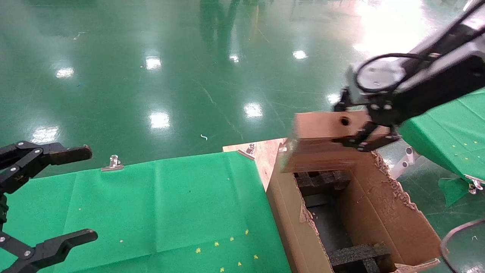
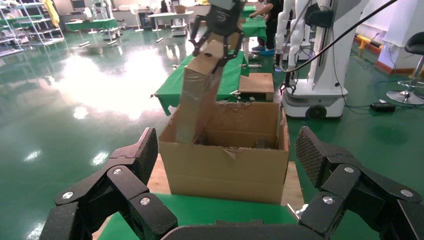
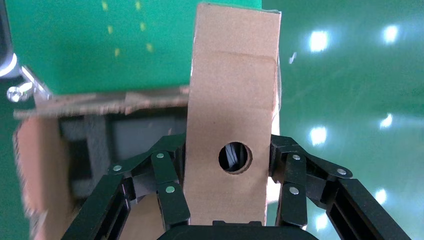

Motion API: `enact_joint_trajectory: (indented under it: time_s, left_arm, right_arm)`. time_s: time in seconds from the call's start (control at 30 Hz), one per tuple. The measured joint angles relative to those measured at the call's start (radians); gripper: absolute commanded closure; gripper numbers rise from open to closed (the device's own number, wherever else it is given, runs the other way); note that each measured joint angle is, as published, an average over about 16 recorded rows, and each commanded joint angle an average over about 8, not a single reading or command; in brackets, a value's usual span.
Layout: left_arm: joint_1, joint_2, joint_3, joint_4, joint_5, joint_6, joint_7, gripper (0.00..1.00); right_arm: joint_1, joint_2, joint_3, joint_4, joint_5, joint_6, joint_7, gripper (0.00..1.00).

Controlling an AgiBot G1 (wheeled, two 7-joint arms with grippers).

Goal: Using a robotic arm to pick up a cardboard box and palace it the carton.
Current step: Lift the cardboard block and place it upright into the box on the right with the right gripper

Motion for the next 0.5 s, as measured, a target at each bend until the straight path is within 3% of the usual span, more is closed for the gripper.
enact_joint_trajectory:
  time_s: [0.23, 0.5]
  left_arm:
    - [0.0, 0.0, 0.0, 0.0, 0.0, 0.0, 0.0, 0.0]
    - [0.0, 0.0, 0.0, 0.0, 0.0, 0.0, 0.0, 0.0]
  right_arm:
    - [0.049, 0.08, -0.11, -0.004, -0.005, 0.012, 0.048, 1.0]
    - [0.017, 0.16, -0.182, -0.037, 0.027, 0.058, 0.187, 1.0]
